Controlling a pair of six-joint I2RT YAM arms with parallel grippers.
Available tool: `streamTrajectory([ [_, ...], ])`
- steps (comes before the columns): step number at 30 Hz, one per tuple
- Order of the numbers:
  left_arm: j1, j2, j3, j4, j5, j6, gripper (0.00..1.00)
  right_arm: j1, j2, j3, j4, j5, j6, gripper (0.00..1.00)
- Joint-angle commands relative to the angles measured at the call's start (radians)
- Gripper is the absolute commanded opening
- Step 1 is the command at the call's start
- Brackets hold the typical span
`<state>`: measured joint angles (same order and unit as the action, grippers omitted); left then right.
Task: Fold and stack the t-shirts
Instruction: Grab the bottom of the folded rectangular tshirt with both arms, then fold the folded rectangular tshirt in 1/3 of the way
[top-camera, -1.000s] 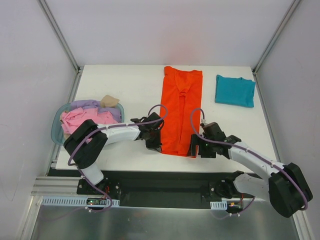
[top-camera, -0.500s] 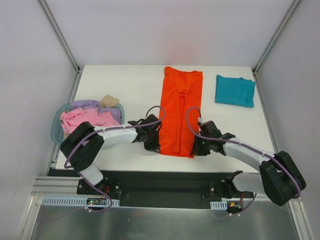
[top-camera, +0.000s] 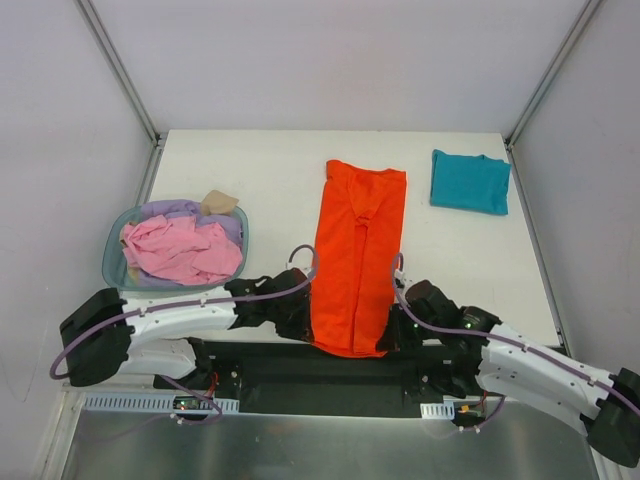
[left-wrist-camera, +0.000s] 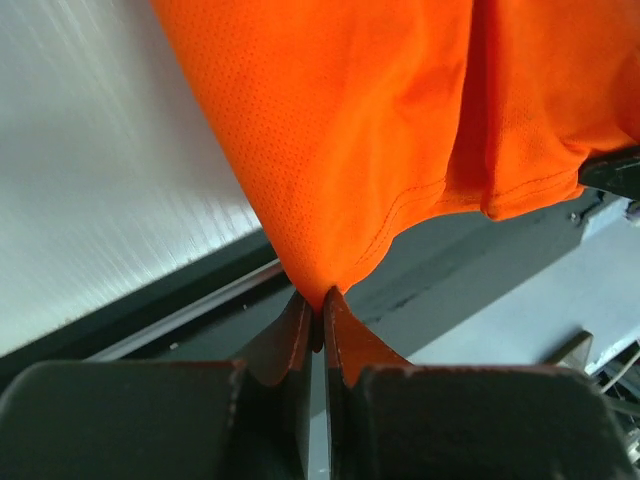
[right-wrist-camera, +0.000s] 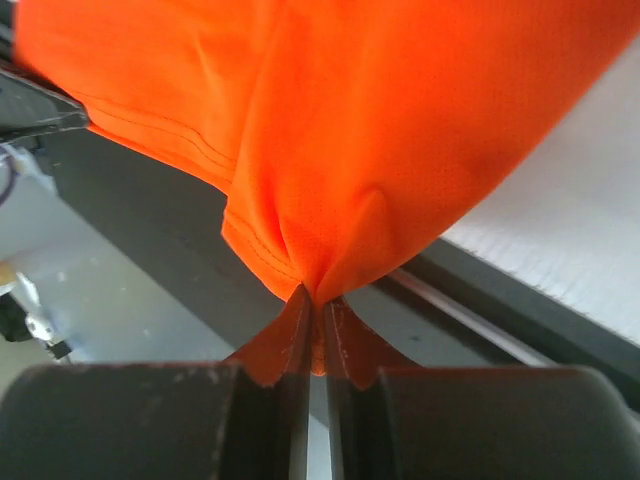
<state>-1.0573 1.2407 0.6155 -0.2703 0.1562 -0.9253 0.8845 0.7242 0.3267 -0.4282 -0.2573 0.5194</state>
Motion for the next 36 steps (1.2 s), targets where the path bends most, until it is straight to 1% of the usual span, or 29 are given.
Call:
streamTrajectory([
  [1,-0.029,-0.104,-0.036,-0.02,-0.029,-0.052,0.0,0.042,-0.089,0.003,-0.06,0.024,0.12,0.08],
  [3,-0.038,-0.127,-0.028,-0.02,-0.056,-0.049,0.0,0.042,-0.095,0.018,-0.076,0.061,0.11,0.05],
  [5,-0.036,-0.148,-0.017,-0.02,-0.081,-0.043,0.0,0.042,-0.098,0.067,-0.124,0.119,0.084,0.05],
  [9,-0.036,-0.159,0.044,-0.02,-0.182,-0.009,0.0,0.041,-0.1,0.145,-0.178,0.223,0.036,0.04],
  [14,-0.026,-0.1,0.136,-0.029,-0.259,0.06,0.0,0.042,-0.045,0.242,-0.221,0.41,-0.004,0.03],
  [20,0.065,-0.004,0.243,-0.038,-0.284,0.132,0.0,0.024,0.067,0.373,-0.219,0.559,-0.059,0.03],
  [24,0.123,0.046,0.325,-0.037,-0.282,0.187,0.0,-0.019,0.17,0.451,-0.207,0.601,-0.137,0.03],
  [28,0.177,0.104,0.394,-0.037,-0.268,0.236,0.0,-0.079,0.225,0.511,-0.162,0.61,-0.199,0.03],
  [36,0.267,0.232,0.541,-0.037,-0.227,0.338,0.0,-0.251,0.366,0.58,-0.066,0.461,-0.288,0.02],
])
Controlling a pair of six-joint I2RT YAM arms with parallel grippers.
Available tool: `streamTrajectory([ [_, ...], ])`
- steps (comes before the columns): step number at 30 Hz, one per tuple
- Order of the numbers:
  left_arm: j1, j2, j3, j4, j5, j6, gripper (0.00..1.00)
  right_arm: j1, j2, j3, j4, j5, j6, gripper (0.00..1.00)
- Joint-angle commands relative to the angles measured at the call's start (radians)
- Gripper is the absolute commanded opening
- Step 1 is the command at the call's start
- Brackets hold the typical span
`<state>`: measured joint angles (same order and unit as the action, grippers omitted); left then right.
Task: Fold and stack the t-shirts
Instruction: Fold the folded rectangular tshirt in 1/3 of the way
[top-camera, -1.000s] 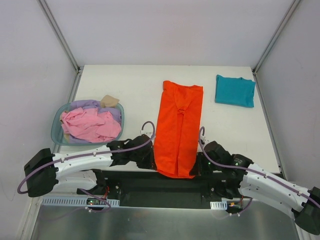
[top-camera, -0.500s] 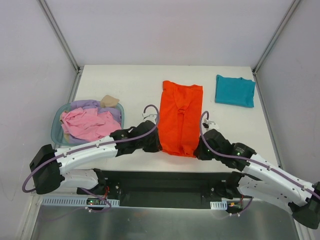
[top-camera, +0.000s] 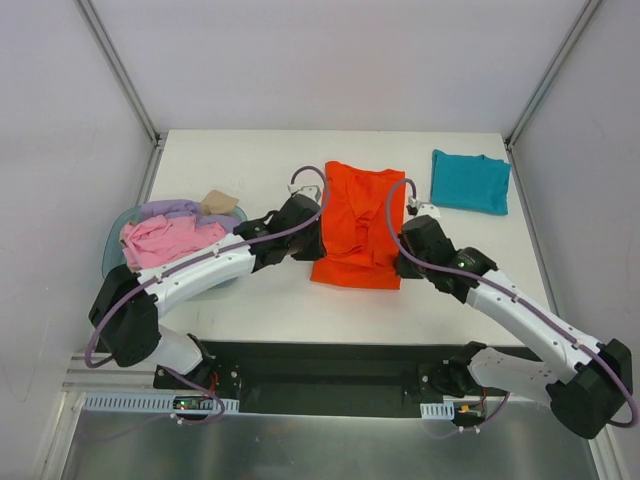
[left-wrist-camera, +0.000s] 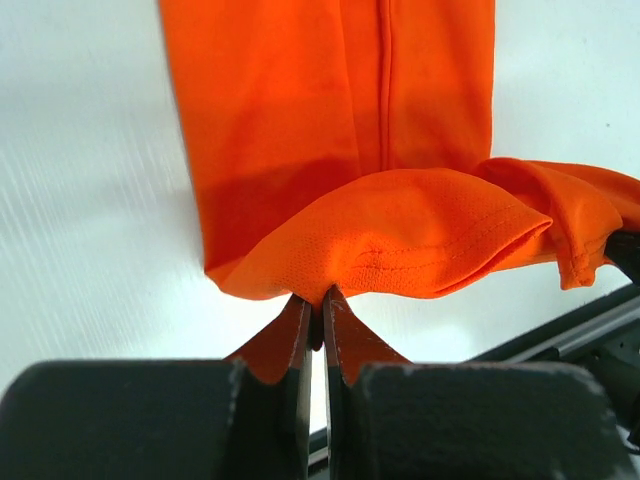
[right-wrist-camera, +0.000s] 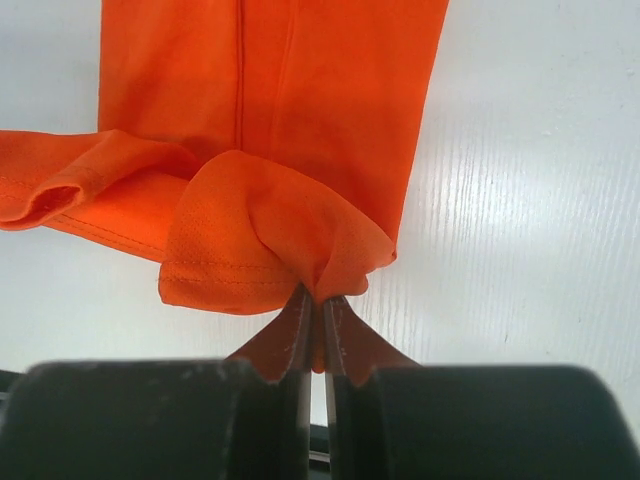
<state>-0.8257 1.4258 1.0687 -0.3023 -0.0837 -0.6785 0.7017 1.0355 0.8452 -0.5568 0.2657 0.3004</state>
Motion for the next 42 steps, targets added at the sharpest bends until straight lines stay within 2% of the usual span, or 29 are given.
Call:
streamTrajectory([
  [1,0.04,0.076,0.102,-0.004,0.022,0.105,0.0,-0.08,0.067,0.078,0.072,-0.074,-0.076,0.03],
  [11,0.128,0.231,0.237,-0.006,0.128,0.172,0.0,-0.166,0.244,0.193,0.124,-0.187,-0.121,0.03],
  [22,0.203,0.381,0.336,-0.003,0.228,0.188,0.0,-0.263,0.374,0.213,0.166,-0.238,-0.135,0.04],
  [30,0.237,0.466,0.379,-0.006,0.237,0.177,0.0,-0.309,0.492,0.233,0.207,-0.29,-0.142,0.04],
  [38,0.252,0.53,0.418,-0.004,0.283,0.166,0.1,-0.32,0.586,0.273,0.212,-0.272,-0.135,0.11],
  [40,0.254,0.544,0.424,-0.004,0.288,0.166,0.15,-0.32,0.587,0.27,0.213,-0.238,-0.129,0.12],
  [42,0.254,0.547,0.428,-0.004,0.288,0.166,0.23,-0.321,0.589,0.276,0.212,-0.227,-0.13,0.17],
])
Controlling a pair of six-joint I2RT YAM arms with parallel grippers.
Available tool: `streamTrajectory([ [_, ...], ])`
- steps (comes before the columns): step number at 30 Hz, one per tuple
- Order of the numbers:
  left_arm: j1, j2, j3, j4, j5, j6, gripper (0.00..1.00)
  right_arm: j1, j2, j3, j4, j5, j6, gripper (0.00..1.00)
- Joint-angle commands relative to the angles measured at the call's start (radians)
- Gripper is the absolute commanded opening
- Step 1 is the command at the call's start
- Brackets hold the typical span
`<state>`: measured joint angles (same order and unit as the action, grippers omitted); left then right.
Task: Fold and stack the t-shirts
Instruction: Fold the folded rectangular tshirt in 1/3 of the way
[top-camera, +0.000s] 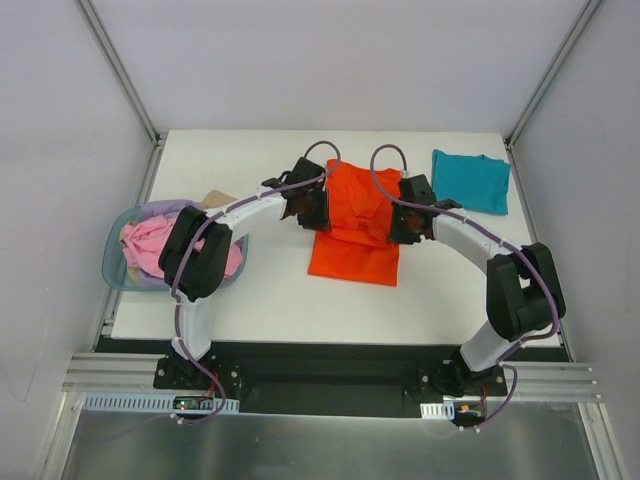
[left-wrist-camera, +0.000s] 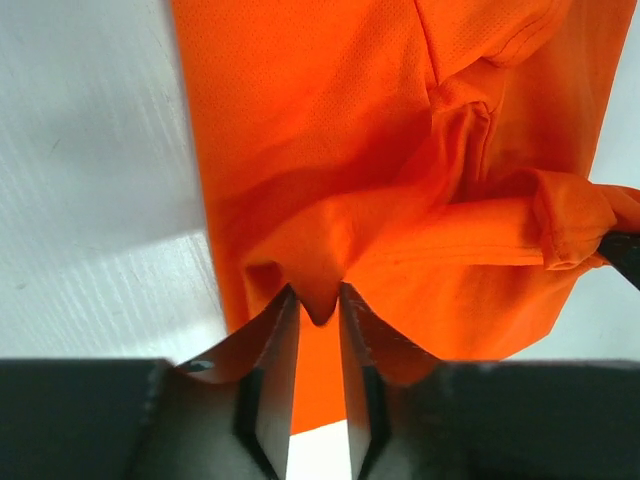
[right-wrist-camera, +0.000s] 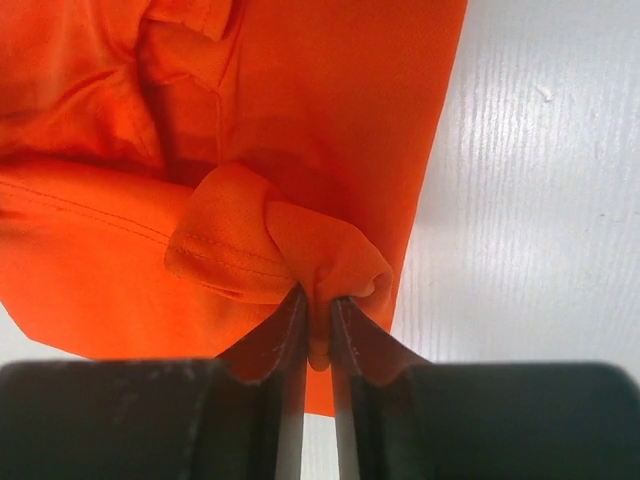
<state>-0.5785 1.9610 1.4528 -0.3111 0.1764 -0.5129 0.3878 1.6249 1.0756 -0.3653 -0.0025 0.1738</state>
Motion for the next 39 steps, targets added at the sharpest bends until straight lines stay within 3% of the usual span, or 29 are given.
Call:
streamTrajectory([
  [1,0.006,0.01,0.046,0.004,0.029,0.004,0.31,-0.009,0.0,0.05,0.016,0.041,-0.003,0.23],
  [2,0.006,0.007,0.046,0.004,0.028,0.005,0.38,-0.009,0.001,0.056,0.011,0.042,-0.007,0.4],
  [3,0.006,-0.005,0.044,0.004,0.026,0.007,0.47,-0.009,0.001,0.064,-0.004,0.039,-0.008,0.49],
  [4,0.006,-0.014,0.044,0.004,0.017,0.008,0.63,-0.009,0.0,0.078,-0.014,0.039,-0.008,0.56],
  [6,0.006,-0.055,0.032,0.003,-0.001,0.011,0.81,-0.009,-0.01,0.09,-0.04,0.026,-0.023,0.72],
  [7,0.006,-0.074,0.024,0.004,-0.006,0.011,0.99,-0.007,-0.017,0.089,-0.046,0.019,-0.026,0.78],
  [8,0.006,-0.095,0.015,0.004,-0.006,0.011,0.99,-0.007,-0.045,0.083,-0.047,0.015,-0.026,0.99],
  [13,0.005,-0.256,-0.078,0.004,-0.015,-0.007,0.99,-0.006,-0.178,0.004,-0.032,0.01,-0.023,0.97],
  [21,-0.009,-0.535,-0.35,0.026,-0.021,-0.079,0.99,0.06,-0.333,-0.163,0.106,-0.237,-0.003,0.97],
  [29,-0.047,-0.729,-0.609,0.049,-0.069,-0.182,0.99,0.223,-0.18,-0.072,0.06,-0.126,-0.054,0.97],
  [34,-0.053,-0.772,-0.669,0.05,-0.064,-0.2,0.99,0.229,-0.071,-0.031,0.084,-0.068,-0.045,0.97],
  [39,-0.053,-0.803,-0.712,0.055,-0.074,-0.2,0.99,0.218,0.073,0.124,0.019,0.053,-0.074,0.97],
])
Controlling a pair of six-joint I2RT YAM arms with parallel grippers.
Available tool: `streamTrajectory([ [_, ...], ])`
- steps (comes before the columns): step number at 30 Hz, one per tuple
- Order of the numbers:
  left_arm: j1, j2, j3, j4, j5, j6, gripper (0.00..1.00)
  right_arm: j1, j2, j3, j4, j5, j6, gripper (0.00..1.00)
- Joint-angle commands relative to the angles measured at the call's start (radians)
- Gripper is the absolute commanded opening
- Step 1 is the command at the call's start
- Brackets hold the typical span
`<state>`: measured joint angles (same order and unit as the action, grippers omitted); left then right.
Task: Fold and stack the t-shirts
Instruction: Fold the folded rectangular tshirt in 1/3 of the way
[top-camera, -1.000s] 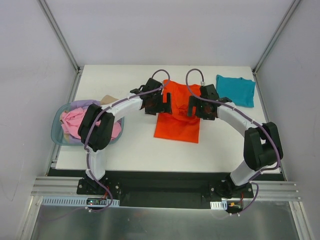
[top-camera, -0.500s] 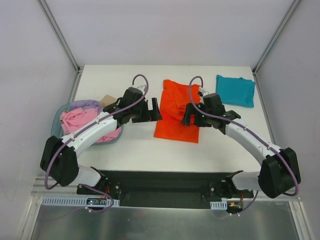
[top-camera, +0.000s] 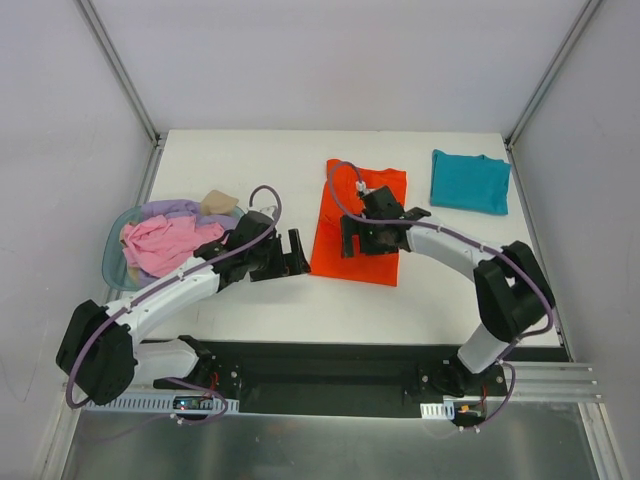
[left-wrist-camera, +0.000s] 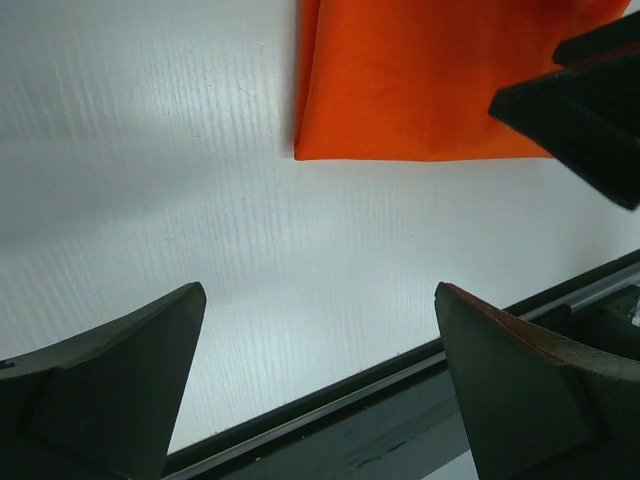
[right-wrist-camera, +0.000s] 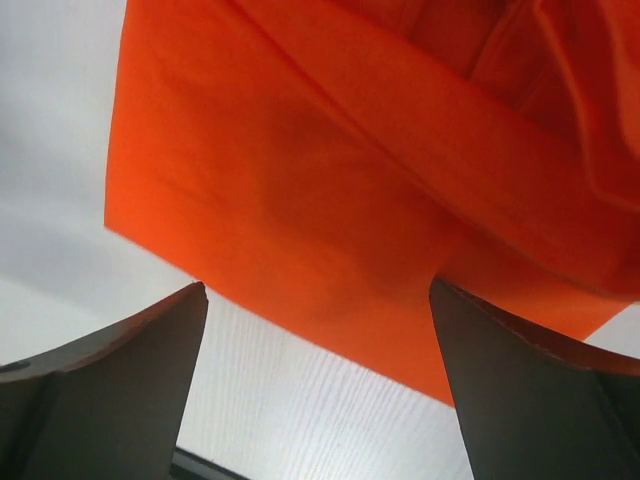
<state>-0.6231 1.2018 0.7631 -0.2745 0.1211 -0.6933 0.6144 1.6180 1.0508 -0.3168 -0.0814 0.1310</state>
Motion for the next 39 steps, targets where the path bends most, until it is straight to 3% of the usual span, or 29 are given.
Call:
streamTrajectory([
  [1,-0.009,-0.048,-0.025,0.018,-0.017,-0.02,0.99,-0.016,0.103,0.185,-0.053,0.188,-0.04,0.97],
  [9,-0.009,-0.105,-0.073,0.017,-0.029,-0.029,0.99,-0.136,0.325,0.471,-0.14,0.236,-0.082,0.97],
  [15,-0.009,-0.123,-0.093,0.017,-0.032,-0.035,0.99,-0.146,0.247,0.522,-0.154,0.226,-0.194,0.97],
  [19,-0.009,-0.113,-0.082,0.017,-0.034,-0.032,0.99,-0.127,0.085,0.416,-0.054,0.2,-0.247,0.97],
  [23,-0.009,-0.117,-0.077,0.017,-0.037,-0.028,0.99,-0.053,-0.16,0.078,0.195,0.181,-0.376,0.97],
  [26,-0.009,-0.126,-0.077,0.017,-0.043,-0.022,0.99,-0.045,-0.27,-0.024,0.265,0.091,-0.337,0.97],
  [32,-0.009,-0.13,-0.07,0.02,-0.04,-0.02,0.99,-0.045,-0.156,-0.022,0.176,0.051,-0.248,0.97],
  [39,-0.007,-0.127,-0.079,0.017,-0.034,-0.02,0.99,-0.096,0.098,0.139,0.131,0.052,-0.238,0.97],
])
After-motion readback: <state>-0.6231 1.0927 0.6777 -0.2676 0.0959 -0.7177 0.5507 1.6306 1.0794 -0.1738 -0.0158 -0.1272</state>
